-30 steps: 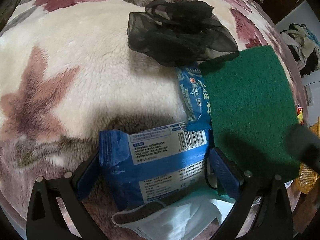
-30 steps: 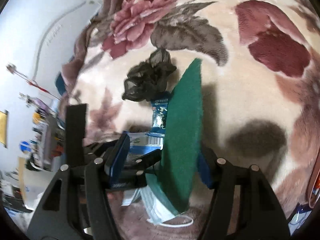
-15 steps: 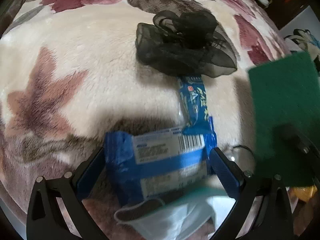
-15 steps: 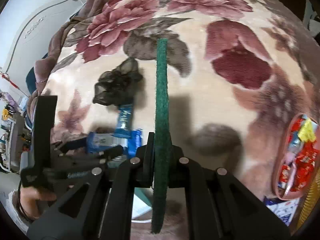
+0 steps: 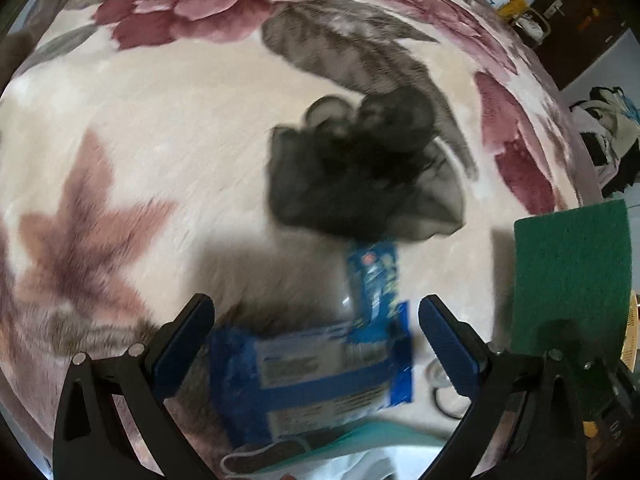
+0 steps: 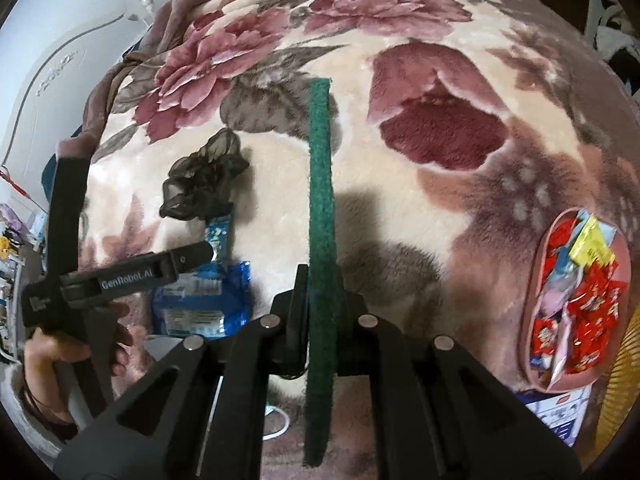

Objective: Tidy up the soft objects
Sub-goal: 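Grasp the dark blue snack packet with the left tool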

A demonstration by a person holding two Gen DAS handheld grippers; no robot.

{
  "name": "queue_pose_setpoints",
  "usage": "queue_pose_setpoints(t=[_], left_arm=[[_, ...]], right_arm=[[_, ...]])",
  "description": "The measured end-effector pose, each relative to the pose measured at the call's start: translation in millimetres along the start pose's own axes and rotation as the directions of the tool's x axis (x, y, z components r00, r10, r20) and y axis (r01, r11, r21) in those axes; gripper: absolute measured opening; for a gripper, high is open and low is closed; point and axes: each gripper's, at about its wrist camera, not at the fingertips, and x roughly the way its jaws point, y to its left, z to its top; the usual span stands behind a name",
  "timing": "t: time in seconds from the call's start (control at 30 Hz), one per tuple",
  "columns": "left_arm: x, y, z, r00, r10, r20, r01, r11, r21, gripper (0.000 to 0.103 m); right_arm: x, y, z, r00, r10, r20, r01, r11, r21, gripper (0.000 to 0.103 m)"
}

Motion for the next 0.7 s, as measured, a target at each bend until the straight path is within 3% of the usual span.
queue_pose_setpoints(t=[0.07, 0.2, 0.23, 0.27, 0.3, 0.37, 0.7], left_arm=[[2.4, -10.0, 6.1, 1.000, -0.011, 0.002, 0.010, 1.000, 0.019, 0.099], [19.9, -33.5, 14.4, 0.999, -0.022, -0.036, 0.024, 0.998, 0.061, 0.077], [22.0, -37.1, 12.8, 0.999, -0.022, -0.046, 0.025, 0.997, 0.067, 0.067], [25.8, -39.2, 13.2, 0.998, -0.023, -0.056, 0.027, 0.997, 0.075, 0.029], [30.3, -41.8, 12.9, 0.997, -0.015, -0.073, 0.021, 0.996, 0.089, 0.023], [33.4, -44.9, 11.9, 0.997, 0.007, -0.078, 0.001, 0.994, 0.106, 0.021], [-12.5, -34.4, -7.2, 0.998, -0.053, -0.029, 0.056, 0.990, 0.126, 0.021]], right_arm=[[-0.5, -0.6, 1.3, 1.000, -0.027, 0.007, 0.027, 1.000, -0.010, 0.008], [3.6, -5.4, 2.0, 1.000, -0.026, -0.002, 0.026, 1.000, -0.007, 0.008], [6.2, -5.9, 1.5, 1.000, -0.025, -0.009, 0.025, 1.000, -0.005, 0.008], [8.1, -6.1, 1.0, 1.000, -0.023, -0.013, 0.023, 1.000, -0.005, 0.008], [9.3, -5.9, 0.3, 1.000, -0.022, -0.017, 0.022, 1.000, -0.006, 0.008], [10.6, -5.1, -1.2, 1.000, -0.016, -0.022, 0.016, 1.000, -0.008, 0.008], [-7.1, 2.7, -11.2, 1.000, -0.018, 0.013, 0.018, 1.000, 0.006, 0.008]])
